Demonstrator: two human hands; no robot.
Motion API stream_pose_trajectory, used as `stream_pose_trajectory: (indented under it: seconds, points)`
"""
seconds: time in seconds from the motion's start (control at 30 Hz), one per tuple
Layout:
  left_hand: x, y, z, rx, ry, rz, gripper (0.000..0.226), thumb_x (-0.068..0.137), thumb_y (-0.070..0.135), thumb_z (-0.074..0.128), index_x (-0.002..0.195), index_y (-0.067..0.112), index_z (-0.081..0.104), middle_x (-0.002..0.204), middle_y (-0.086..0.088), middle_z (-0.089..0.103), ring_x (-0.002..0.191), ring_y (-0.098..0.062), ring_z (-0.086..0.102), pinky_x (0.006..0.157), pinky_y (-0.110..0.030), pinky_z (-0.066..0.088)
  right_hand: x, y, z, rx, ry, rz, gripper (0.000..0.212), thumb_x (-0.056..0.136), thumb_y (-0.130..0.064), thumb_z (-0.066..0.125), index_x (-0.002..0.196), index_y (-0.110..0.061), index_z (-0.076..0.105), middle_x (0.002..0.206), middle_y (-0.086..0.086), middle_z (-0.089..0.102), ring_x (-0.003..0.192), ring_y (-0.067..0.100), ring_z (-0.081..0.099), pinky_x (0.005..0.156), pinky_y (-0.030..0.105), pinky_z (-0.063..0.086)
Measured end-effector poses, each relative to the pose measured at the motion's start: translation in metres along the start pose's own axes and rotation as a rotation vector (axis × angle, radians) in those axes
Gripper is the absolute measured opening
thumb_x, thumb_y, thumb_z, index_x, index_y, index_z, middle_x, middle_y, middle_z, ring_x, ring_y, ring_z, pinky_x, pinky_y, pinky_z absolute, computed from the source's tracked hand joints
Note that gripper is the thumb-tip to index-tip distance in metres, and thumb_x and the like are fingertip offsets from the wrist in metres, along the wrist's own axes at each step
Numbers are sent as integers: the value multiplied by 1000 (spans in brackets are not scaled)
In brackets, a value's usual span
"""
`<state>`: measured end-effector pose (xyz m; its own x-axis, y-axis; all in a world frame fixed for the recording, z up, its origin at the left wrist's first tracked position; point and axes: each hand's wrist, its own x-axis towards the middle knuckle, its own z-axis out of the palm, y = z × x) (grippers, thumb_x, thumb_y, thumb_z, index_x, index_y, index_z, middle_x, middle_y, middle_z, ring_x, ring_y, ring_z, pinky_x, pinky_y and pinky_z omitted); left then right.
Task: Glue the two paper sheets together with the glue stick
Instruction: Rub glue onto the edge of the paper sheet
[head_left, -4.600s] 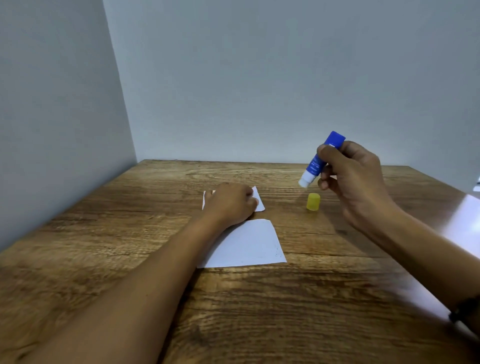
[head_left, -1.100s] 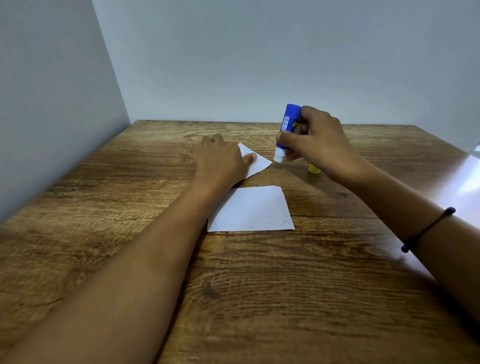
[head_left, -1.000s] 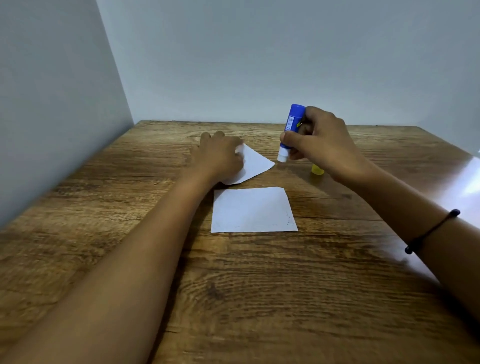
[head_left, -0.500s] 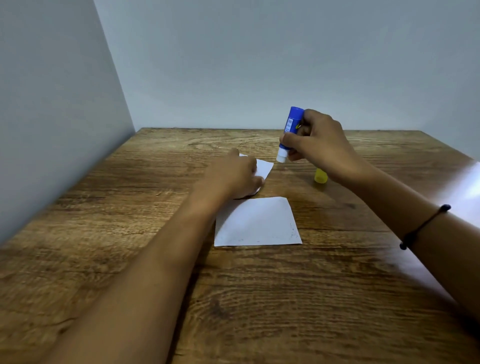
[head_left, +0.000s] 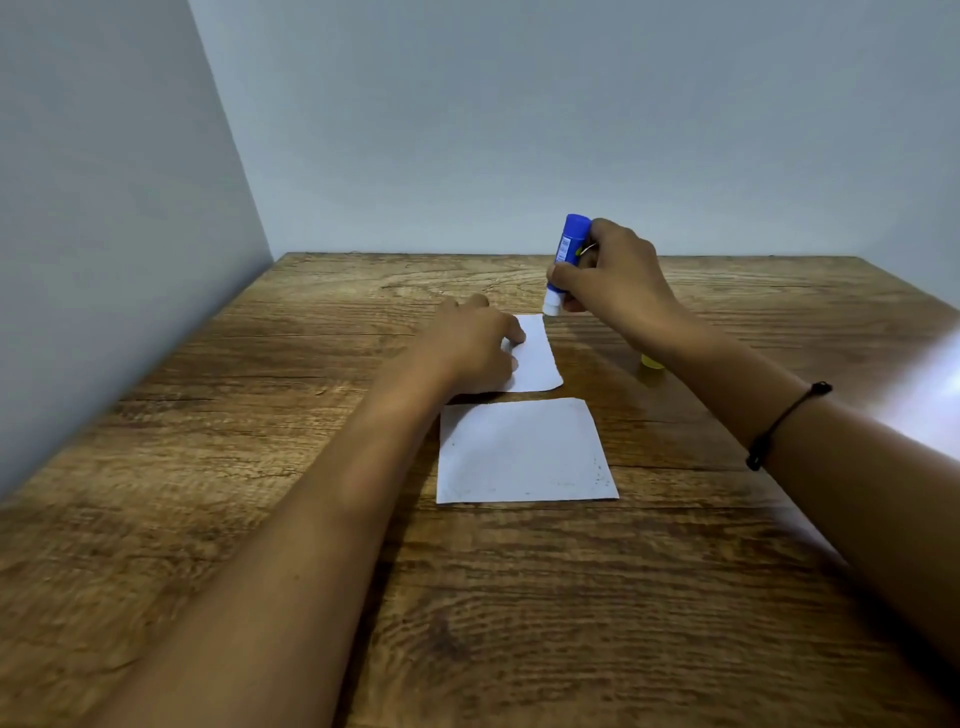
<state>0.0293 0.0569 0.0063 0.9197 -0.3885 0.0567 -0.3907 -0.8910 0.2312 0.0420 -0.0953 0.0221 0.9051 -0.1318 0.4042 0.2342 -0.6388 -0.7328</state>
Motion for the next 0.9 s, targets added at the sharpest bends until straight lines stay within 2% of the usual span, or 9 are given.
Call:
stream_pose_trajectory:
  seconds: [0.07, 0.17, 0.33, 0.5, 0.57, 0.63, 0.7, 0.9]
  points:
    - [-1, 5, 4, 19, 34, -7, 37, 88, 27, 51, 123, 19, 52, 122, -13, 45, 112, -34, 44, 88, -39, 38, 2, 0, 0, 1, 9, -1, 29, 81, -13, 62, 106, -4, 53, 92, 12, 58, 90, 34, 63, 83, 48, 53]
    - [-2, 12, 9, 78, 72, -40, 38, 89, 31, 48, 122, 12, 51, 122, -15, 43, 108, -36, 47, 87, -43, 42, 3, -1, 2, -27, -2, -10, 29, 81, -13, 62, 107, -3, 53, 90, 11, 57, 89, 34, 63, 83, 48, 53]
    - [-5, 13, 10, 86, 83, -37, 32, 90, 35, 46, 109, 12, 58, 123, -15, 43, 113, -35, 41, 91, -45, 41, 6, -6, 9, -110, -21, -64, 28, 80, -15, 63, 104, -3, 55, 84, 7, 57, 78, 27, 59, 81, 43, 51]
    - [-5, 12, 9, 109, 81, -23, 33, 90, 36, 44, 107, 12, 60, 124, -14, 44, 118, -35, 32, 95, -47, 37, 11, -6, 17, -96, -53, -63, 30, 81, -15, 64, 106, -3, 54, 83, 8, 55, 79, 26, 58, 82, 45, 52]
    - [-4, 12, 9, 110, 79, -15, 33, 90, 35, 44, 108, 11, 60, 125, -13, 45, 118, -35, 32, 95, -47, 36, 12, -4, 21, -90, -50, -65, 30, 80, -15, 64, 105, -3, 55, 83, 7, 56, 77, 25, 57, 78, 41, 51]
    - [-4, 12, 9, 107, 76, -8, 33, 90, 34, 44, 108, 10, 59, 125, -13, 45, 118, -36, 32, 94, -47, 36, 13, -1, 24, -112, -47, -72, 30, 81, -18, 64, 106, -4, 55, 83, 5, 55, 75, 22, 53, 68, 32, 44]
    - [-3, 13, 9, 102, 73, -8, 33, 90, 34, 44, 107, 10, 59, 124, -13, 45, 117, -36, 32, 93, -47, 36, 14, 2, 26, -128, -50, -78, 31, 81, -19, 65, 106, -5, 55, 84, 4, 54, 74, 20, 51, 66, 28, 37]
    - [-1, 11, 10, 83, 65, -11, 34, 90, 35, 45, 105, 9, 60, 123, -12, 46, 119, -36, 31, 94, -47, 34, 17, 3, 27, -128, -72, -77, 29, 80, -19, 65, 103, -5, 55, 83, 5, 55, 74, 21, 52, 67, 27, 38]
